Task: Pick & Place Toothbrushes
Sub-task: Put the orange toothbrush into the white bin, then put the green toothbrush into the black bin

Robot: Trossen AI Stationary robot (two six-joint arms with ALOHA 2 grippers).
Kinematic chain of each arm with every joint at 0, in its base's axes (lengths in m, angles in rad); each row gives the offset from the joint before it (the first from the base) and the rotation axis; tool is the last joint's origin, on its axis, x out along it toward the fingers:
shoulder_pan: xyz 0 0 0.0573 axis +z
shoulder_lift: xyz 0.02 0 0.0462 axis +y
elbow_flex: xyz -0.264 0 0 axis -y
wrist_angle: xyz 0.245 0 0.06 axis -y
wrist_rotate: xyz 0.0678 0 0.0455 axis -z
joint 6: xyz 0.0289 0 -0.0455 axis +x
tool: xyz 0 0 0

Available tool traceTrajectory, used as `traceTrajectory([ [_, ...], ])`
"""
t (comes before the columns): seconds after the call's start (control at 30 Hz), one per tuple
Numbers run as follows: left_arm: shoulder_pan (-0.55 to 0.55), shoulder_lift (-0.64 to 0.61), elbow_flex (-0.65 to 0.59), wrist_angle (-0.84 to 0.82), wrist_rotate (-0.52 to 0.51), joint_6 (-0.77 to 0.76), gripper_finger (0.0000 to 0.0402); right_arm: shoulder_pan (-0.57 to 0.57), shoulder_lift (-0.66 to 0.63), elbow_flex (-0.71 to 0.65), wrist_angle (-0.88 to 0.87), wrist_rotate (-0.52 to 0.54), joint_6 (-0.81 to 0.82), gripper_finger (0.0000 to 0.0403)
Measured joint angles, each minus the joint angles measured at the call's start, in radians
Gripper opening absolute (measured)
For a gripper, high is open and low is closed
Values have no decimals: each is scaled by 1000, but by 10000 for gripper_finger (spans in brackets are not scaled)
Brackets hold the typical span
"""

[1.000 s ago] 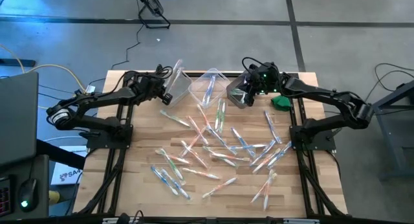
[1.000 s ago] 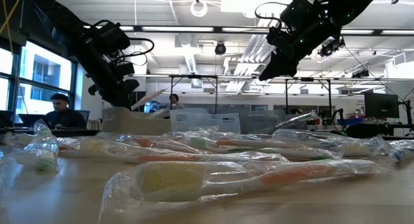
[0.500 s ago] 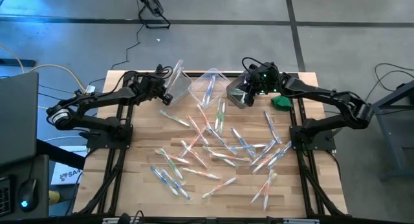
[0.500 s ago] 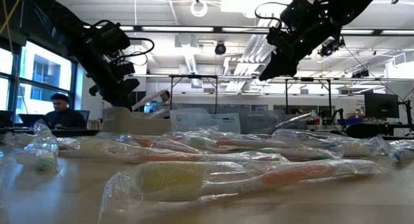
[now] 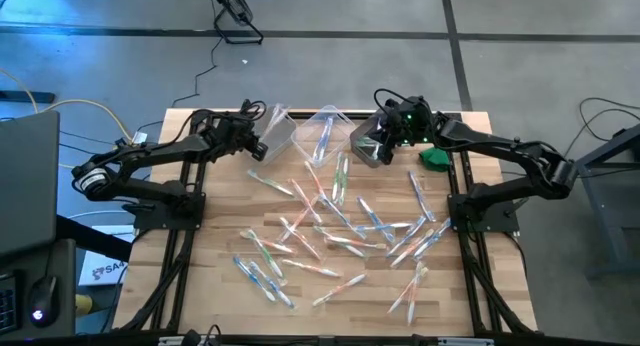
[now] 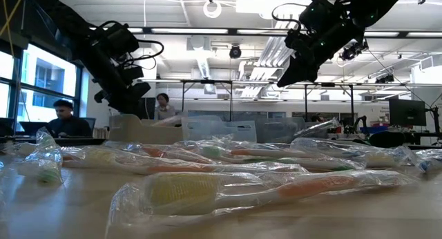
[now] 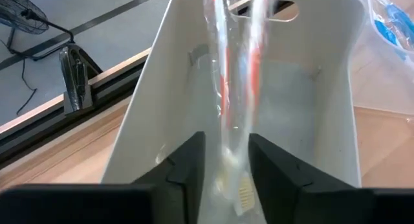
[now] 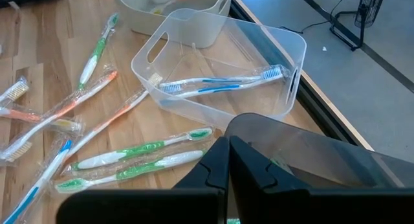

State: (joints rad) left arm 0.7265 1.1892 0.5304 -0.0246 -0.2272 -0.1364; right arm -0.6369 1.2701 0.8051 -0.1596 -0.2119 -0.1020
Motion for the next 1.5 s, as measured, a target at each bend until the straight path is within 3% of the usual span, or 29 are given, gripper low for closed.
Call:
traceTrajectory([
  [0.23, 0, -1, 5, 28, -1, -18, 133, 0, 0, 0, -2, 0, 0, 4],
  [0.5, 0, -1, 102, 21, 18, -27, 134, 0, 0, 0, -9, 0, -1, 4],
  [0.83, -1, -1, 161, -88, 146, 3, 130, 0, 0, 0, -19, 0, -1, 4],
  [1.03, -74, -29, 160, -151, 128, 3, 87, 0, 0, 0, -26, 0, 0, 4],
  [1.3, -193, -89, 160, -154, 27, 43, 9, 0, 0, 0, -26, -1, -4, 4],
  [1.5, -233, -137, 160, -187, 25, 61, 6, 0, 0, 0, -26, -21, -8, 4],
])
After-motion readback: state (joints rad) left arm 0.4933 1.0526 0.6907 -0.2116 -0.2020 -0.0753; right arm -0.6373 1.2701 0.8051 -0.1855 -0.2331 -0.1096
